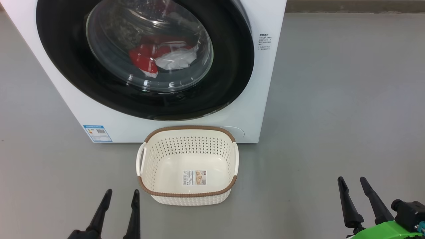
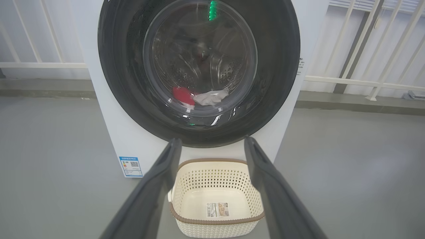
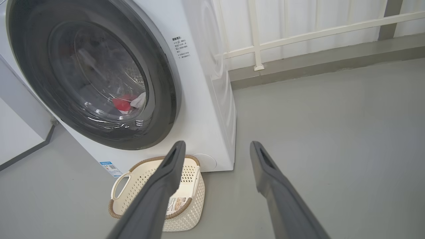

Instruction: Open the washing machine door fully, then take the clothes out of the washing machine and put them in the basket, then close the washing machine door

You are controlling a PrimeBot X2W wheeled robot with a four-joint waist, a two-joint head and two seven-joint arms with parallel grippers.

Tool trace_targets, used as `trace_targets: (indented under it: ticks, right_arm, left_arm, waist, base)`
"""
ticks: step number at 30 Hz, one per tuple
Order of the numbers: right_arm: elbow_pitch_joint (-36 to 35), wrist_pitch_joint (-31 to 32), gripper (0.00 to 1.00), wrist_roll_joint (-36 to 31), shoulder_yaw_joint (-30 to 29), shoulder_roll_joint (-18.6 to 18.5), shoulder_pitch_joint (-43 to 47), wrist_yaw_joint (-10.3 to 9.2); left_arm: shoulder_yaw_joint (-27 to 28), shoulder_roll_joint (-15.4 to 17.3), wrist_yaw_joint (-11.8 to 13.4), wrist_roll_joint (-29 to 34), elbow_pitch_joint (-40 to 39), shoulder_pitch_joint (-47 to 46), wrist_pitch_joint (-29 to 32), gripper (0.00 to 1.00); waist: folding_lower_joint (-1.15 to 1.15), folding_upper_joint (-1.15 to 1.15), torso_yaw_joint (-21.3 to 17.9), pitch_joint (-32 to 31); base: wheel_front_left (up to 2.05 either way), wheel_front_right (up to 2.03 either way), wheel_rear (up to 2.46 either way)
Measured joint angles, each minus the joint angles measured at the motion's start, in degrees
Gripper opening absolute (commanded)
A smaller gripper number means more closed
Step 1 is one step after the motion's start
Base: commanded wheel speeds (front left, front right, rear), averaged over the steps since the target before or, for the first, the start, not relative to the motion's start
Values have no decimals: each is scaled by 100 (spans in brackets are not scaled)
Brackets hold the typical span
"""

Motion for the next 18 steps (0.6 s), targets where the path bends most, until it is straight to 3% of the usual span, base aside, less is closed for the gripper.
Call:
trace_targets:
  ticks: [18]
  right_arm:
    - [-125, -282, 100, -964, -212, 22, 168, 0]
  left_arm:
    - [156, -114, -268, 1201, -116, 35, -283, 100]
  waist:
    - [0, 0, 53, 52]
  base:
    - [0, 0, 0]
